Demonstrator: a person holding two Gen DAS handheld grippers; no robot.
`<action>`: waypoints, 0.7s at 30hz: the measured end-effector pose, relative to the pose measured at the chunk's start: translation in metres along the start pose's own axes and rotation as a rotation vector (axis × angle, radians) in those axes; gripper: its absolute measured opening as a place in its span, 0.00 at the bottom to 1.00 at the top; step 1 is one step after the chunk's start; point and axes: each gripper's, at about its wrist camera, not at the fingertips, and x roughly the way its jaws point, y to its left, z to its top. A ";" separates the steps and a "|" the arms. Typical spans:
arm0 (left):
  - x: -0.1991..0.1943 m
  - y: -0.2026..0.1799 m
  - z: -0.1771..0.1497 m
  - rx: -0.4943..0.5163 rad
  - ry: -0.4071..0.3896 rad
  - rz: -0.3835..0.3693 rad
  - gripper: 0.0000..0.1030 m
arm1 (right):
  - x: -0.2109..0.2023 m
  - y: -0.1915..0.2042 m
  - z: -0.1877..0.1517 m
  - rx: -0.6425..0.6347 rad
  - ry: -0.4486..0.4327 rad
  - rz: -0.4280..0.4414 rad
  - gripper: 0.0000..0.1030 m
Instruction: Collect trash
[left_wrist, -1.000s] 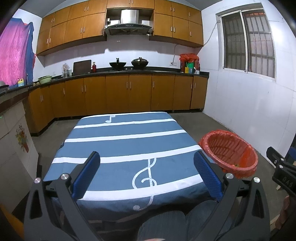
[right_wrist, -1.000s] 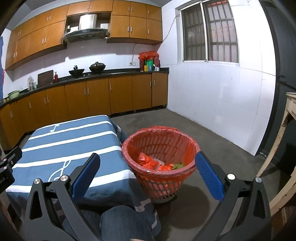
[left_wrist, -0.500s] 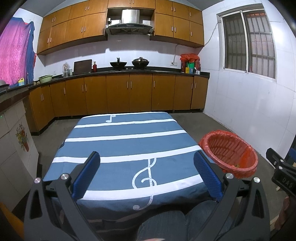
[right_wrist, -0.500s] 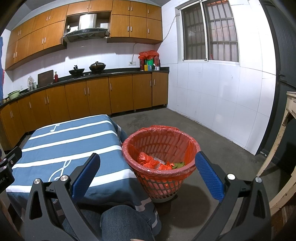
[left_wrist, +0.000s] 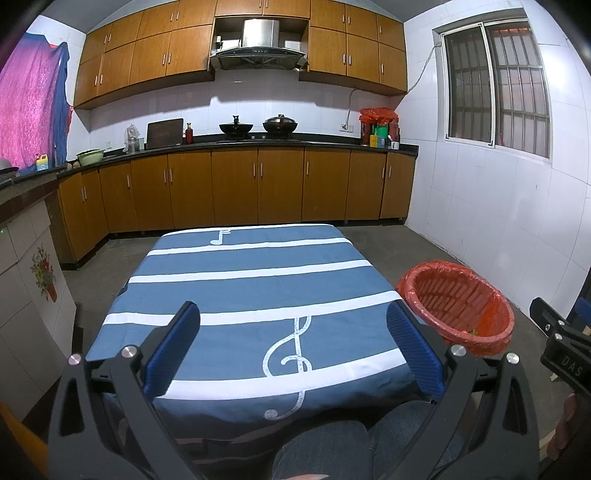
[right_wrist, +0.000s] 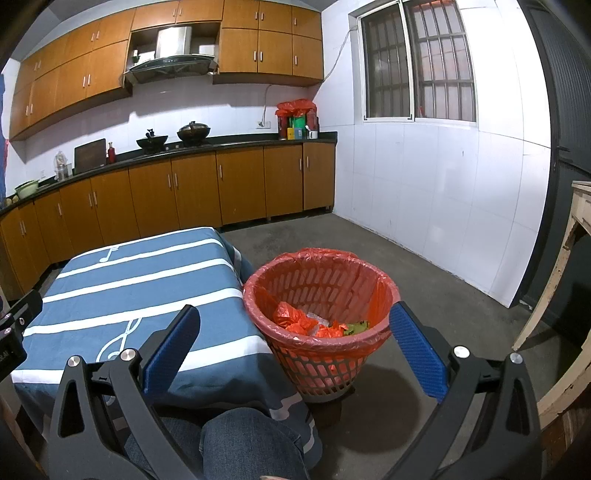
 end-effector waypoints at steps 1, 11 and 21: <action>0.000 0.000 0.000 0.000 -0.001 0.000 0.96 | 0.000 0.000 0.000 0.001 0.000 0.000 0.98; 0.000 0.000 0.000 -0.001 0.001 0.001 0.96 | 0.001 -0.001 0.000 0.000 0.002 0.000 0.98; 0.000 -0.001 -0.001 -0.003 0.004 0.000 0.96 | 0.005 -0.003 -0.002 0.005 0.012 0.000 0.98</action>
